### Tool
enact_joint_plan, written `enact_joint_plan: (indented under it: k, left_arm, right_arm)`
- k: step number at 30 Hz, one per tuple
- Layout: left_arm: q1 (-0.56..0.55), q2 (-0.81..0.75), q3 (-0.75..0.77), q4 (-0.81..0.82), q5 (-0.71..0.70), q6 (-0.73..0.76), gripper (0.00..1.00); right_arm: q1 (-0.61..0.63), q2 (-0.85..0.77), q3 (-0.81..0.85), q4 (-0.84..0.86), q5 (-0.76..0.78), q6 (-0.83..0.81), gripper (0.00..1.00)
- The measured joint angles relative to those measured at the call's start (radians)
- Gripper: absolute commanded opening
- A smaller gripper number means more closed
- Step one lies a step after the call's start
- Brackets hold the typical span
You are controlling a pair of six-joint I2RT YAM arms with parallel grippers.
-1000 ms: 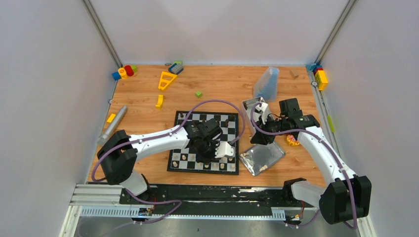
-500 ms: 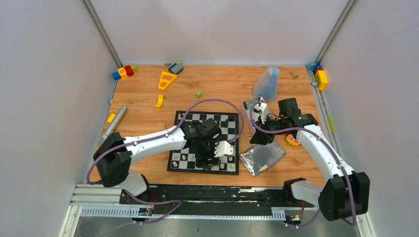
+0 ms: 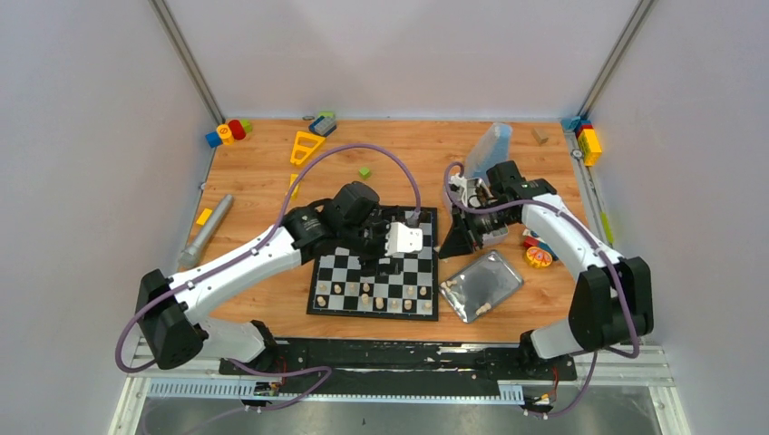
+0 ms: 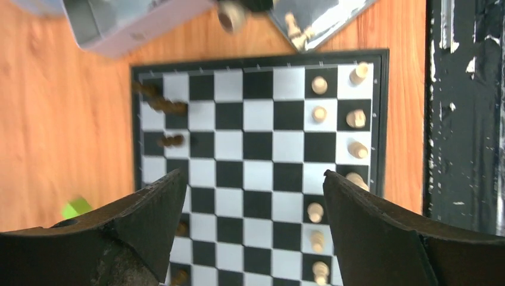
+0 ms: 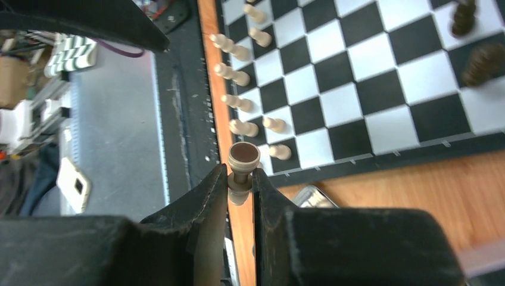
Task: Set up the chess pieces on the board
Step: Place the chess piece on the chessboard.
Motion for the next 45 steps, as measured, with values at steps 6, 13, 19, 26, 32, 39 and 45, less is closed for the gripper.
enact_joint_plan:
  k: [6, 13, 19, 26, 32, 39, 45]
  left_arm:
    - [-0.001, 0.042, 0.058, 0.056, 0.125, 0.172, 0.89]
    - [-0.001, 0.107, 0.074, 0.089, 0.233, 0.299, 0.81]
    - [-0.002, 0.117, 0.074, 0.097, 0.298, 0.344, 0.69]
    - [-0.007, 0.119, 0.073, 0.123, 0.337, 0.349, 0.57]
    - [-0.022, 0.126, 0.060, 0.127, 0.335, 0.369, 0.52]
    - [-0.023, 0.130, 0.056, 0.128, 0.332, 0.381, 0.42]
    - [-0.023, 0.134, 0.055, 0.130, 0.328, 0.381, 0.32]
  right_arm:
    - [0.080, 0.129, 0.080, -0.091, -0.113, -0.068, 0.05]
    - [0.120, 0.206, 0.122, -0.177, -0.188, -0.131, 0.04]
    - [0.120, 0.207, 0.128, -0.206, -0.217, -0.151, 0.04]
    - [0.120, 0.208, 0.132, -0.215, -0.224, -0.155, 0.04]
    - [0.120, 0.208, 0.138, -0.222, -0.226, -0.155, 0.04]
    - [0.120, 0.208, 0.138, -0.223, -0.226, -0.155, 0.04]
    - [0.120, 0.208, 0.140, -0.223, -0.226, -0.155, 0.04]
